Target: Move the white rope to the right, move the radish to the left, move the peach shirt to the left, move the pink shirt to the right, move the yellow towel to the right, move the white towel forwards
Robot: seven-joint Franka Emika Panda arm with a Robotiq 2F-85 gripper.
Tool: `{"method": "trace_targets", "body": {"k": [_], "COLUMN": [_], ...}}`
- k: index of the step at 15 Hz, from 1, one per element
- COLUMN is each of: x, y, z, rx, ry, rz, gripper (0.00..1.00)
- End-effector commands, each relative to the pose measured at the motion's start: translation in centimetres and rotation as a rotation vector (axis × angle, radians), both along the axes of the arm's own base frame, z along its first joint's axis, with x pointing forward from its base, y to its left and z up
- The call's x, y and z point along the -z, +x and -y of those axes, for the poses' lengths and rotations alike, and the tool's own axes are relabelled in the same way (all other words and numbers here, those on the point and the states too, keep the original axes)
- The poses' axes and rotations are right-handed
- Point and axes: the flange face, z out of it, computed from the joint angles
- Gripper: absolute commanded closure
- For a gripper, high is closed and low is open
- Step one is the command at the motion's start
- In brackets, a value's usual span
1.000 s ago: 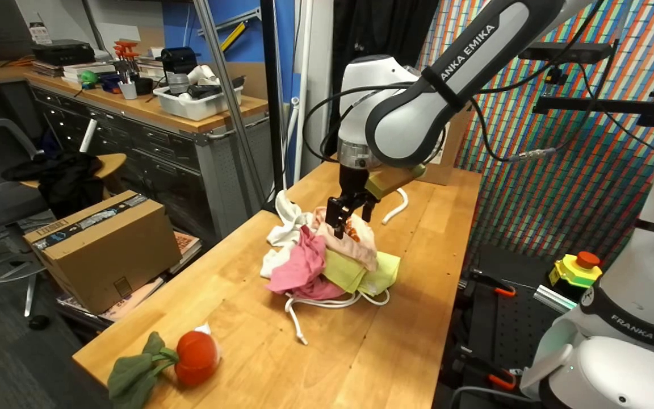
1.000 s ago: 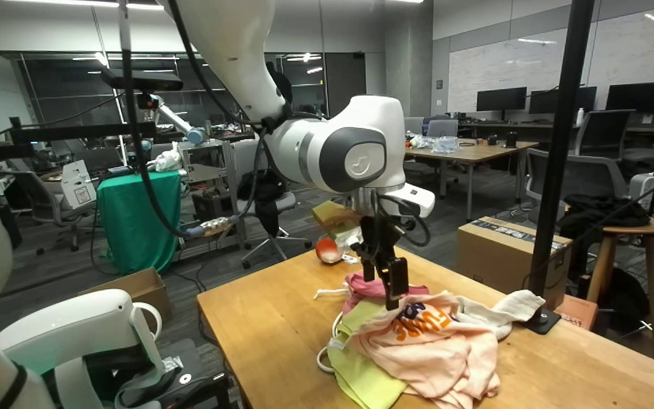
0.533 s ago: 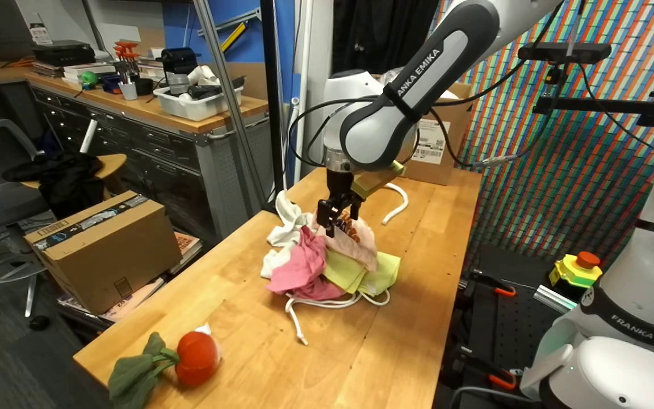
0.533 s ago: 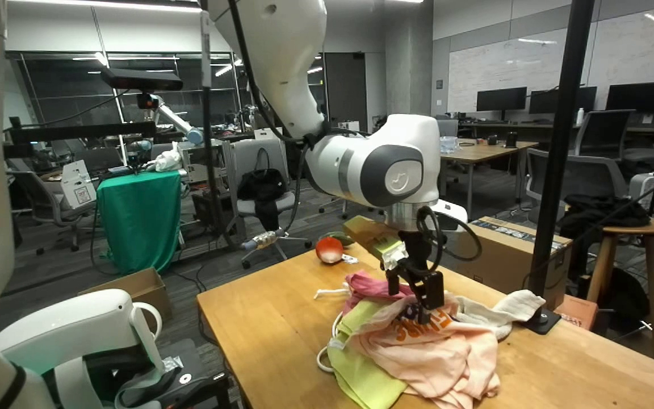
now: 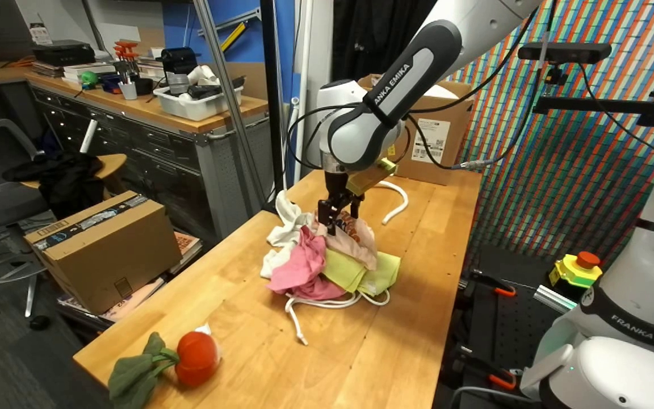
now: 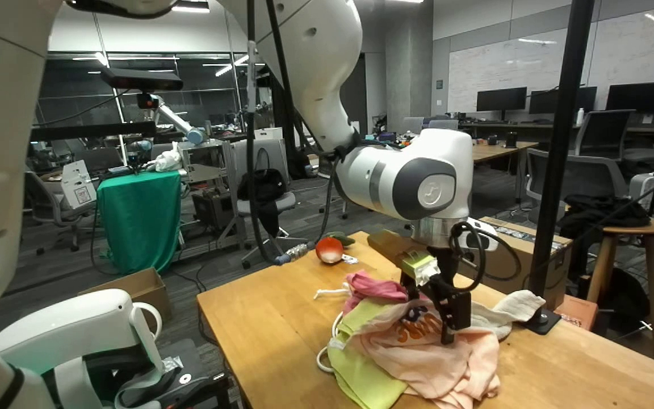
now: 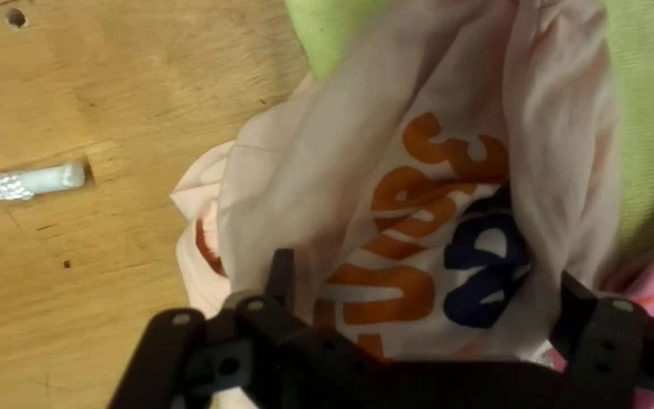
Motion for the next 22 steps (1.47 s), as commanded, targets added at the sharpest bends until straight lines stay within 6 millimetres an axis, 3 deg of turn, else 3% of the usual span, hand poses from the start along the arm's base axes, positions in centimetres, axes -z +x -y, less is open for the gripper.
{"method": "trace_targets", "body": {"k": [1, 11, 16, 22], "x": [0.3, -1.2, -5.7, -14.8], "y": [1.5, 1.1, 1.1, 1.7], "z": [1.0, 0.8, 0.0, -1.9], "rx": [-0.011, -0.009, -0.020, -0.023], "ry": [0.022, 0.024, 0.007, 0.011], "rz": [-0.046, -0.165, -0.148, 0.018], "gripper": [0.26, 0.99, 0.97, 0.97]}}
